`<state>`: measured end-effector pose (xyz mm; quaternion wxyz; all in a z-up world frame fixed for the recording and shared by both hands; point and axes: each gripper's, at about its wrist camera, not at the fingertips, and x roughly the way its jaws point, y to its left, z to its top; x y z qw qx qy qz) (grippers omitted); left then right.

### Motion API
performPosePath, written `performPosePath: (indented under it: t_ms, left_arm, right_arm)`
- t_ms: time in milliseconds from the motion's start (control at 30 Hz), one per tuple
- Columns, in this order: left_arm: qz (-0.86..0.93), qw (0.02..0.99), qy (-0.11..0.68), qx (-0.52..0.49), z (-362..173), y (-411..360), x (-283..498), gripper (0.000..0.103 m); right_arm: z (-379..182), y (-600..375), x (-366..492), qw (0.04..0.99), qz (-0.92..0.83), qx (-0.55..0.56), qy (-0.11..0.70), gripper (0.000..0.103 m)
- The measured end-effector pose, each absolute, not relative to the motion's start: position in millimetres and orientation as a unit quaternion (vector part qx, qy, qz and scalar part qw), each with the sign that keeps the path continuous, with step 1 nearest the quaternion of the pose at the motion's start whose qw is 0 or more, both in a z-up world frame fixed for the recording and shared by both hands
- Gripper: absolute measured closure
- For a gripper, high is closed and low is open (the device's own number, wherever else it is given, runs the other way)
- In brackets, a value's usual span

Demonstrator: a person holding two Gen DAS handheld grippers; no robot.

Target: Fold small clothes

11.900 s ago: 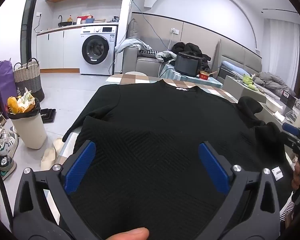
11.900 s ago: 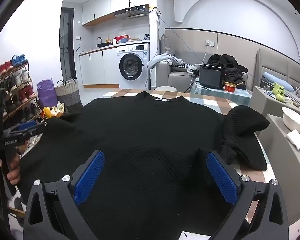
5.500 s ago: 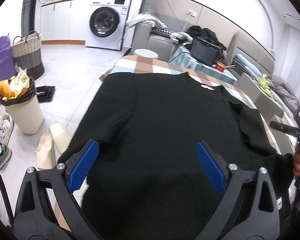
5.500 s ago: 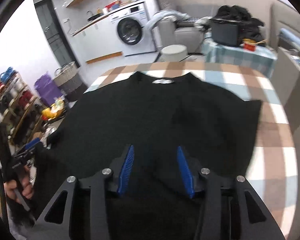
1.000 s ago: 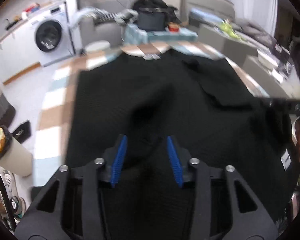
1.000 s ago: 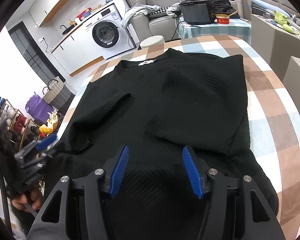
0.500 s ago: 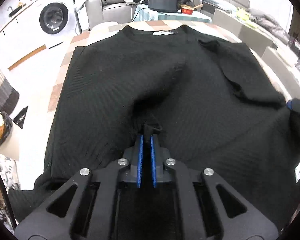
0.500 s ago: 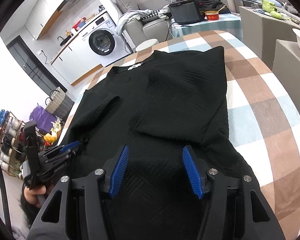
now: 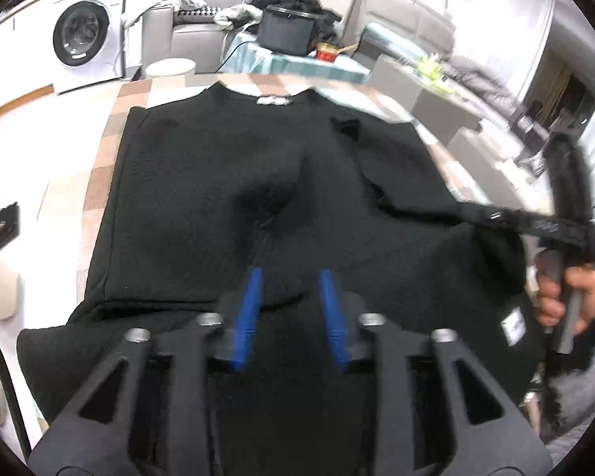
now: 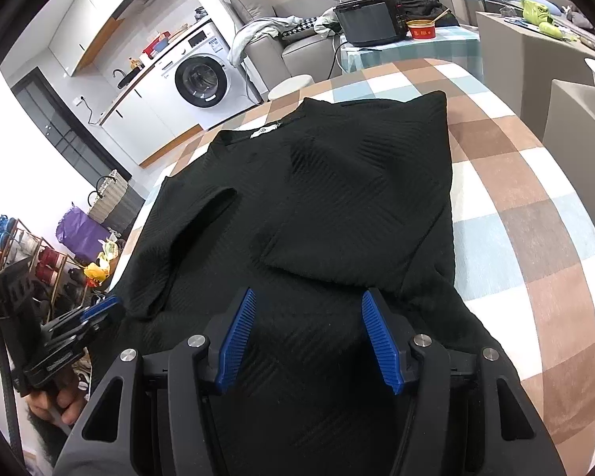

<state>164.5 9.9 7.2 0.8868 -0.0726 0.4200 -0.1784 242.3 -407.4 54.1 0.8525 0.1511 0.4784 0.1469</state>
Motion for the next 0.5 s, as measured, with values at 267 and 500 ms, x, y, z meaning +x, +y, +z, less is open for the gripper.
performPosePath:
  t_ms: [267,500]
  left_arm:
    - [-0.162,0.891,0.424,-0.03,4.8,-4.9,184.5,0.042]
    - [-0.141,0.876,0.457,0.063,-33.6,-30.1,189.4,0.087]
  right_arm:
    - [57.6,-395.5,245.4,0.851,0.147,0.144,0.484,0.046]
    - [54.3,-392.1,245.2,0.848,0.152,0.137,0.489,0.046]
